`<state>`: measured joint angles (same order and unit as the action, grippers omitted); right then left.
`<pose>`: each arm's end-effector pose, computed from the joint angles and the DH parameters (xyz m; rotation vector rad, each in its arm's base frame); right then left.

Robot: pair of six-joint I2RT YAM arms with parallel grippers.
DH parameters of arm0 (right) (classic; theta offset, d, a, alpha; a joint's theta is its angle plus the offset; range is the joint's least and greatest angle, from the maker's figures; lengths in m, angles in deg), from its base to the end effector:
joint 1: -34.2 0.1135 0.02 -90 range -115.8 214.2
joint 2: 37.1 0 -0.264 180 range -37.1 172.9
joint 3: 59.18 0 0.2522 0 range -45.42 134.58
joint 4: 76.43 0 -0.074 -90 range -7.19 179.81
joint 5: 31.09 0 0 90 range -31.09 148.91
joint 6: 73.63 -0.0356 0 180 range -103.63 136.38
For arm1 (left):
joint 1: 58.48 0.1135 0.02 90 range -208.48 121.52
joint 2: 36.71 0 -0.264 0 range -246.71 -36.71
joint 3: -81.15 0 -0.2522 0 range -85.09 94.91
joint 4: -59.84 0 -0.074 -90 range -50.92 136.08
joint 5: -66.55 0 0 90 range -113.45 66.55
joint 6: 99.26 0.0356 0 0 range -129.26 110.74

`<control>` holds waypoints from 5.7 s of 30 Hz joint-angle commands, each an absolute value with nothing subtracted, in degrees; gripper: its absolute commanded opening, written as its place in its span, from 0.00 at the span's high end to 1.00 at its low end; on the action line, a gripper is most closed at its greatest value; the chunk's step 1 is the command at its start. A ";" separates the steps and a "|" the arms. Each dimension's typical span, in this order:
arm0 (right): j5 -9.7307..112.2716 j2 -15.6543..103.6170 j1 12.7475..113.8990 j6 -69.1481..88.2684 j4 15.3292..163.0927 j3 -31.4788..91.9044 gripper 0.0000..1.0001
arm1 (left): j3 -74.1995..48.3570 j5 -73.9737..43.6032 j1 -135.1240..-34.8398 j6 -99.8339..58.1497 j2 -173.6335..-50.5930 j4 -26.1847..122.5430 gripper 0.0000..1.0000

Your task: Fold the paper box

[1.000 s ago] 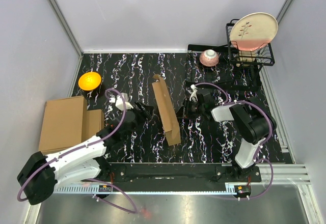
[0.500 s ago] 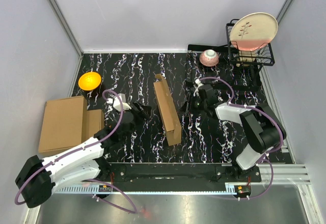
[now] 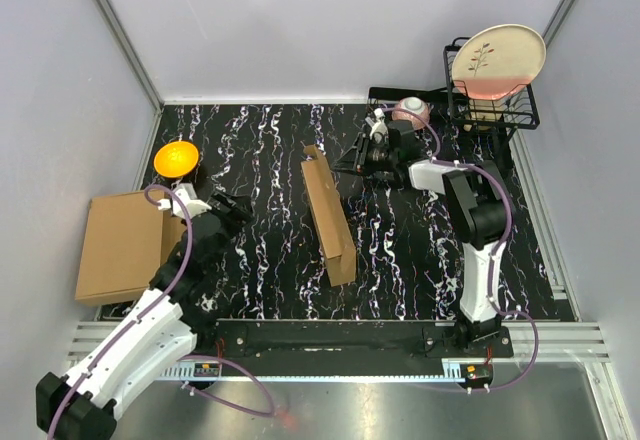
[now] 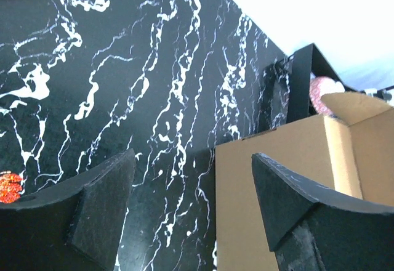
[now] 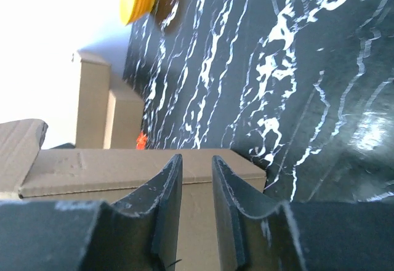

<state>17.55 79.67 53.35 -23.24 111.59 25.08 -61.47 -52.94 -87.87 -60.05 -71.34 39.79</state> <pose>0.4110 0.1676 0.1719 -0.1285 2.1504 1.3493 0.1436 -0.0608 0.2444 -0.6872 1.7303 -0.4982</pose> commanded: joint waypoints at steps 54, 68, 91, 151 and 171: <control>-21.86 98.87 62.67 -71.43 174.53 24.10 0.60 | -50.64 -45.59 -76.76 -68.85 -84.60 29.28 0.23; -15.28 88.44 56.70 -50.12 144.77 20.50 0.61 | -42.91 -49.02 -85.11 -68.15 -92.86 32.80 0.23; 12.54 80.40 59.68 -12.98 96.12 28.14 1.00 | -47.98 -56.24 -85.99 -63.23 -82.77 28.50 0.21; 53.64 30.07 70.31 -11.91 69.51 16.29 0.44 | -45.10 -21.26 -69.91 -31.41 -74.32 45.90 0.01; 58.47 13.44 79.99 -11.67 59.93 12.23 0.42 | -51.69 -4.72 -68.94 -14.63 -75.65 49.87 0.10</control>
<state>56.85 15.08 79.80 -13.82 60.00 9.73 -51.40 -6.76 -68.94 -20.92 -75.93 49.78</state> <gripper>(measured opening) 0.582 0.908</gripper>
